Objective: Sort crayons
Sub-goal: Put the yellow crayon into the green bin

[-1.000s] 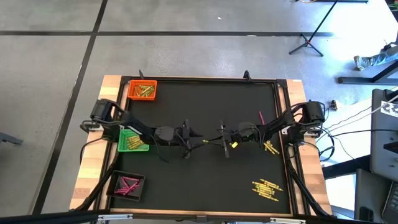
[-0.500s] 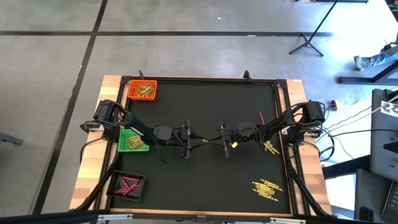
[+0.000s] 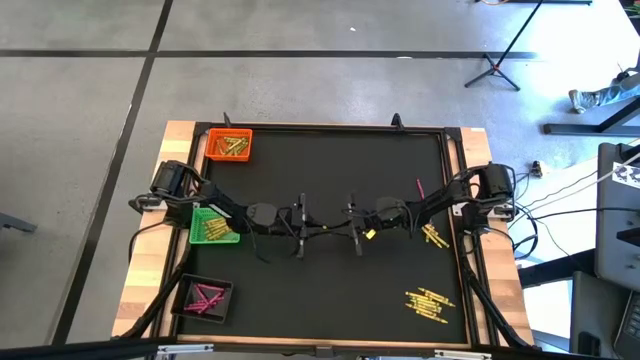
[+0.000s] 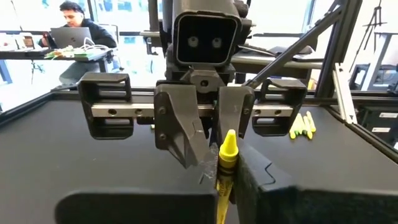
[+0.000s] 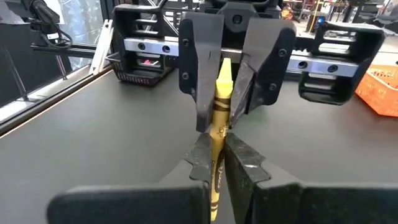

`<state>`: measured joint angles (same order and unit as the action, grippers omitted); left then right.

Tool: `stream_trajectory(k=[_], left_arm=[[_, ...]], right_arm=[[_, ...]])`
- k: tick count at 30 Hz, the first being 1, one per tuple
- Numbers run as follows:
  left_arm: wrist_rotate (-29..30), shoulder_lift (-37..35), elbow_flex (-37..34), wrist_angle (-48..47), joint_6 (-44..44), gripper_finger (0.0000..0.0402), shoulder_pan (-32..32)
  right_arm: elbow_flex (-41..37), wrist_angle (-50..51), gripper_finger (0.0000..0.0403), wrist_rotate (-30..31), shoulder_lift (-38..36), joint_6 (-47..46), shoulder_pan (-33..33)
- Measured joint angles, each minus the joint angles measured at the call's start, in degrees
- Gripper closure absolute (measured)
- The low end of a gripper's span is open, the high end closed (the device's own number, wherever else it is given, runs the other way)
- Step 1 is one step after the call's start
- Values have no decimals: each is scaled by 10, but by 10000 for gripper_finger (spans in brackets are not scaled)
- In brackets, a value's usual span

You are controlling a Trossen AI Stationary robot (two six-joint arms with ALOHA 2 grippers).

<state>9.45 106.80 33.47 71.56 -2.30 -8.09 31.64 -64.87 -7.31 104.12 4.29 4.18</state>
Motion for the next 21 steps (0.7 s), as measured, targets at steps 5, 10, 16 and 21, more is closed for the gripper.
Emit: stream_trajectory(k=[5, 10, 16, 21], left_arm=[[2, 0, 0, -5, -1, 392, 0], [7, -23, 0, -45, 3, 392, 2], [38, -99, 1, -185, 29, 392, 3], [79, -205, 1, -378, 29, 392, 11]], right_arm=[[4, 5, 375, 13, 1, -40, -1], [14, 5, 322, 31, 1, -42, 0], [17, 22, 241, 22, -5, -38, -1], [17, 39, 213, 44, -5, -36, -1]])
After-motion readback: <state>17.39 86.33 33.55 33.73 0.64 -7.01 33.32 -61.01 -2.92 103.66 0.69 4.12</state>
